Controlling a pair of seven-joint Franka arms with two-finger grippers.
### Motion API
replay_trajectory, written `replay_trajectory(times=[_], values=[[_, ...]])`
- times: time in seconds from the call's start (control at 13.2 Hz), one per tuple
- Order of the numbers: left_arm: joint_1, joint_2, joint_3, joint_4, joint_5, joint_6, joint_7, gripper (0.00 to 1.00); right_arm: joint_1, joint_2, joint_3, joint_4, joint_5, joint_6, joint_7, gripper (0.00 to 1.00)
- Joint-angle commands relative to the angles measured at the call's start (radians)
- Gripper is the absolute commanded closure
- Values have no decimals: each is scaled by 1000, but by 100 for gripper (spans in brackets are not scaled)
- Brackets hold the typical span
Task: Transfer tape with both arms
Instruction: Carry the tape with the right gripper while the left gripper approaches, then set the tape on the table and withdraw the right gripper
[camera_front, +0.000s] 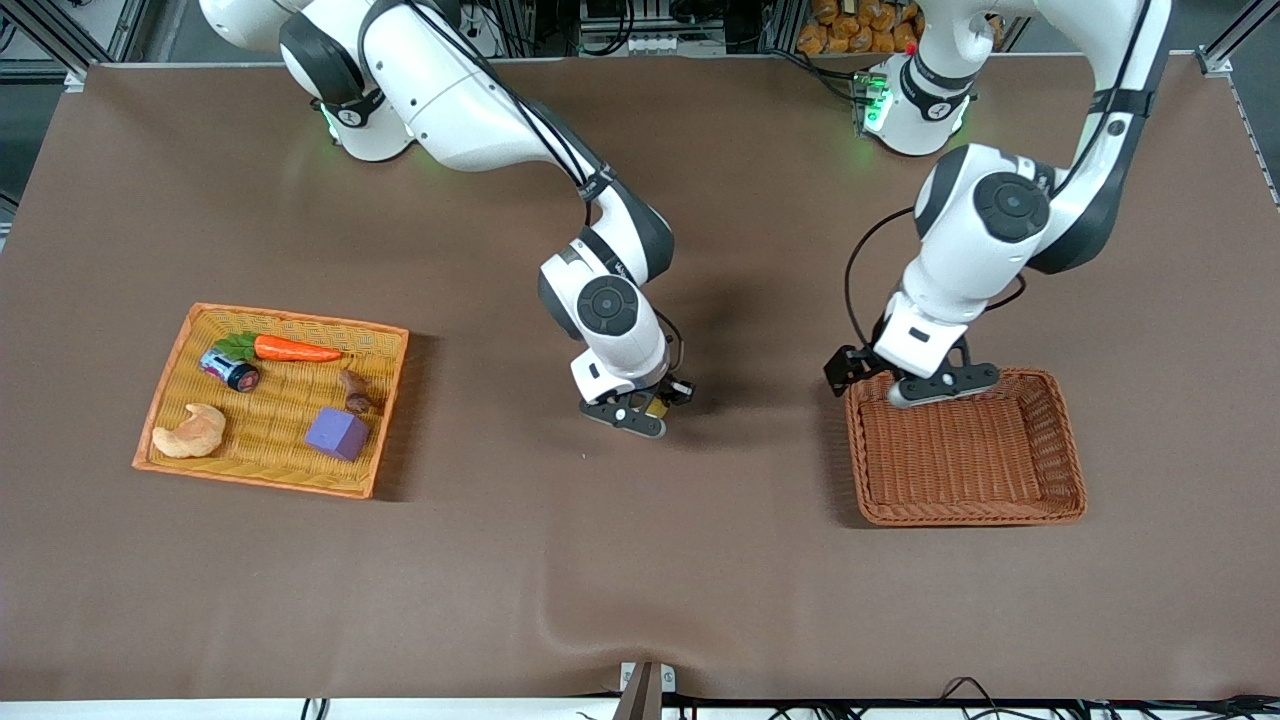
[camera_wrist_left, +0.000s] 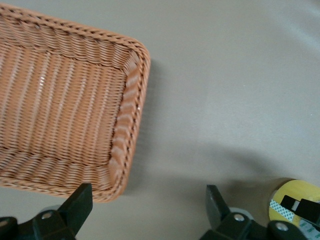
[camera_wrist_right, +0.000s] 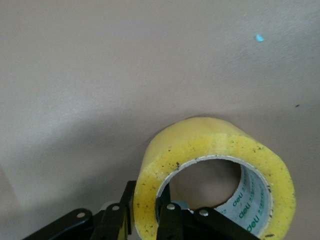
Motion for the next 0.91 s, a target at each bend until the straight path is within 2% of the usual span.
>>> replay_trajectory(times=[0.0, 0.08, 0.15, 0.3, 0.38, 0.45, 0.6, 0.75, 0.83], values=[[-24, 26, 0, 50, 30, 0, -95, 0, -18, -5, 1, 30, 4, -26, 13, 10], [-29, 29, 0, 73, 28, 0, -130, 0, -30, -32, 6, 29, 20, -28, 18, 7], [-39, 38, -2, 104, 28, -3, -197, 0, -38, -55, 6, 26, 32, -42, 21, 0], [-58, 46, -4, 120, 28, -6, -274, 0, -59, -132, -3, 26, 23, -188, 6, 0], [-90, 73, -2, 130, 28, -6, -293, 0, -111, -202, 3, 24, 14, -274, -55, 0], [-107, 111, 0, 159, 28, -5, -313, 0, -140, -259, 1, 10, -3, -334, -202, 0], [-143, 203, 1, 256, 30, -6, -368, 0, -244, -363, -5, -34, 3, -370, -374, 0], [-188, 263, 6, 294, 45, -6, -376, 0, -305, -431, -13, -39, -17, -458, -483, 0], [-202, 285, 6, 299, 78, -6, -379, 0, -335, -447, -39, -43, -29, -495, -523, 0]])
